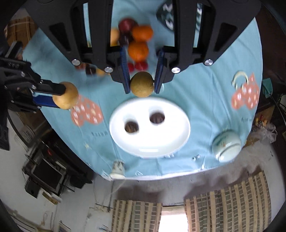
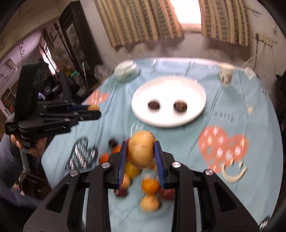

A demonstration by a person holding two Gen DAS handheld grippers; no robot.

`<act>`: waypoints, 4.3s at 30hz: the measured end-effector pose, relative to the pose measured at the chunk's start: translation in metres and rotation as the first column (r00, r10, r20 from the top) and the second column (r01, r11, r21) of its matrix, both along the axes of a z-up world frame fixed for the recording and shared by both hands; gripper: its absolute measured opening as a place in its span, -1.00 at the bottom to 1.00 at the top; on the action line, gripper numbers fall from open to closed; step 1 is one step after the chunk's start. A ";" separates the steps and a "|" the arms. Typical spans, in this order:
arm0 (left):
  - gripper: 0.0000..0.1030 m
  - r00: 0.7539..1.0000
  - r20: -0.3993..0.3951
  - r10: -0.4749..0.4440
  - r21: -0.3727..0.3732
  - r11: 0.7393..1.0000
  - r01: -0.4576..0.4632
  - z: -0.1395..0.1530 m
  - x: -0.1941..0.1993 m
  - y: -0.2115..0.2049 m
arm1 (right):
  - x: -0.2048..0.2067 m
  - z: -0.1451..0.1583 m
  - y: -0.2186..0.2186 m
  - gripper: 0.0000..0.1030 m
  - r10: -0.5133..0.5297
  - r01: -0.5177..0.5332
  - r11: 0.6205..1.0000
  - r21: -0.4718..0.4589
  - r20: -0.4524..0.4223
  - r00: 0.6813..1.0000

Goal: Organize fruits
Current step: 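Lower both fruits onto the white plate and open both grippers, then move both grippers back to the fruit cluster, then grasp a pale yellow pear with the right gripper while the left grasps a dark plum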

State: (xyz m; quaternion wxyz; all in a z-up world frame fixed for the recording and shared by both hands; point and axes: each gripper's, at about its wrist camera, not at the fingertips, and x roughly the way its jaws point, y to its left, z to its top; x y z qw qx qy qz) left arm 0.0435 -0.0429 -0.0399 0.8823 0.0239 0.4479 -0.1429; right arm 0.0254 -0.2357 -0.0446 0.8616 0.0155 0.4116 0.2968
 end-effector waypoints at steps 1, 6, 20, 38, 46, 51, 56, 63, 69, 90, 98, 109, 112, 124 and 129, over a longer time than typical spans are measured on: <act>-0.47 1.000 -0.002 0.004 -0.002 1.000 -0.004 -0.001 0.012 -0.002 | 0.011 0.001 0.001 -0.41 -0.008 0.008 1.000 0.004 0.008 1.000; -0.47 0.998 -0.047 0.050 0.020 0.999 -0.050 -0.027 0.071 -0.011 | 0.067 -0.021 0.016 -0.41 -0.037 0.037 0.999 -0.002 -0.033 0.999; -0.47 0.986 -0.127 0.105 0.060 0.993 -0.098 -0.084 0.130 -0.013 | 0.143 -0.066 0.033 -0.41 -0.060 0.060 0.998 0.000 -0.100 0.993; -0.09 0.987 -0.074 0.141 0.092 0.987 -0.134 -0.071 0.128 -0.008 | 0.140 -0.055 0.043 -0.40 -0.062 0.057 0.983 -0.175 -0.024 0.998; 0.16 0.992 0.006 0.127 0.048 0.991 -0.127 -0.027 0.075 -0.006 | 0.087 -0.019 0.031 -0.40 -0.233 0.254 0.930 -0.266 0.108 0.966; 0.21 0.994 0.034 0.102 0.034 0.994 -0.103 -0.007 0.042 -0.013 | 0.054 0.003 0.015 -0.40 -0.306 0.335 0.905 -0.263 0.143 0.941; 0.22 0.995 0.061 0.082 0.027 0.996 -0.084 0.010 0.016 -0.020 | 0.028 0.018 0.002 -0.40 -0.353 0.385 0.888 -0.253 0.161 0.921; 0.24 0.994 0.086 0.065 0.025 0.997 -0.067 0.023 -0.008 -0.025 | 0.000 0.024 -0.003 -0.39 -0.373 0.408 0.876 -0.256 0.175 0.911; 0.25 0.994 0.093 0.060 0.026 0.998 -0.063 0.027 -0.019 -0.025 | -0.009 0.026 -0.003 -0.39 -0.374 0.409 0.875 -0.258 0.176 0.911; 0.33 0.988 -0.100 0.117 0.037 0.993 -0.114 -0.037 -0.102 0.034 | -0.109 -0.122 -0.003 -0.39 -0.078 0.027 0.968 -0.251 -0.193 0.978; 0.33 0.980 -0.196 -0.017 0.044 0.999 0.026 -0.064 -0.142 0.001 | -0.088 -0.124 0.008 -0.36 -0.089 0.047 0.965 -0.258 -0.154 0.984; 0.33 0.960 -0.273 -0.055 0.036 0.997 0.068 -0.093 -0.141 -0.047 | -0.079 -0.125 0.007 -0.16 -0.030 -0.006 0.963 -0.271 -0.130 0.991; 0.33 0.956 -0.290 -0.043 0.033 0.998 0.055 -0.102 -0.137 -0.058 | -0.084 -0.124 0.004 -0.28 0.012 -0.048 0.964 -0.262 -0.138 0.990; -0.29 0.932 -0.336 0.139 0.031 0.990 -0.136 -0.129 -0.108 -0.072 | -0.091 -0.102 -0.029 -0.29 0.043 -0.070 0.981 -0.184 -0.144 0.989; -0.49 0.926 -0.342 0.161 0.028 0.987 -0.161 -0.133 -0.106 -0.071 | -0.093 -0.099 -0.029 -0.29 0.067 -0.093 0.979 -0.182 -0.142 0.988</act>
